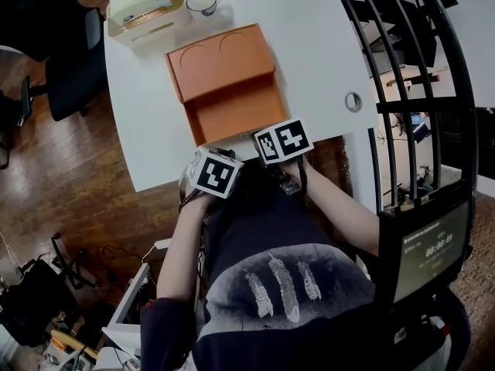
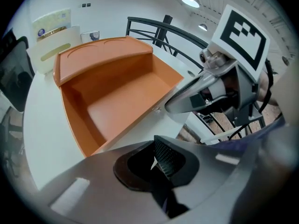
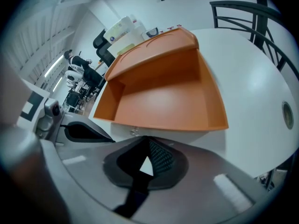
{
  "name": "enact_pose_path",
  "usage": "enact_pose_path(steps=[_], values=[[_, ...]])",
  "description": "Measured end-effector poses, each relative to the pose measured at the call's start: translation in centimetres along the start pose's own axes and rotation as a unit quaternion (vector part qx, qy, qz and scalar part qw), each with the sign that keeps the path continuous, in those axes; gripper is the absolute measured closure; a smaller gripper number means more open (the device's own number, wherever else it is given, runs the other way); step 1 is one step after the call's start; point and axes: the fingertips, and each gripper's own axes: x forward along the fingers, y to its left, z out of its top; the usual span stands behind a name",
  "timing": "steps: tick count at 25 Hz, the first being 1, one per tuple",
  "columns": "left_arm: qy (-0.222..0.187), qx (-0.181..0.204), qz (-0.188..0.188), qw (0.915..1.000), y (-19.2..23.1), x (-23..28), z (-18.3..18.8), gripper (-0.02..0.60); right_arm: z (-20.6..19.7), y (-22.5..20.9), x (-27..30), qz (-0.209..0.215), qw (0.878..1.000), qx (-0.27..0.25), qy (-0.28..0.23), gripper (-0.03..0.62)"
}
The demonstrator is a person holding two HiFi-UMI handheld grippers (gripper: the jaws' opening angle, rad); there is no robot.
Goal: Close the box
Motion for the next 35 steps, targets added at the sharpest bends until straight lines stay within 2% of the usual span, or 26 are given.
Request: enact_pose_path(steps=[4,11,17,22,29,35], values=[[-0.01,-0.009,0.017,0.9998,1.0,0.4,0.5,0.566,0.4,-0.2,0.1,-0.004,1.0,0.002,-0.002,0.589],[-0.033,-0.043,0.004,0.9985,0.1,1.1,1.1,0.566,0.8,-0.3,0.3,-0.004,1.0,-0.002,0.001,0.589],[-0.069,-0.122,0.008,0.9901,1.1,0.8,2.3,0.566,1.1,-0.2,0.6,0.0,1.0,-0.005,0.006,0.589],[-0.1,-0.207,0.015,0.9732,2.6,0.0,3.6,0.566,1.8,-0.3,0.6,0.005,1.0,-0.008,0.003,0.589],[-0.1,-0.218,0.02,0.9706,5.1,1.4,4.7,0.566,4.0,-0.9,2.5,0.012,1.0,-0.009,0.005,0.589],[-0.102,-0.223,0.013,0.9695,4.8,0.9,4.8,0.566,3.9,-0.6,2.2,0.015,1.0,-0.009,0.007,0.589]])
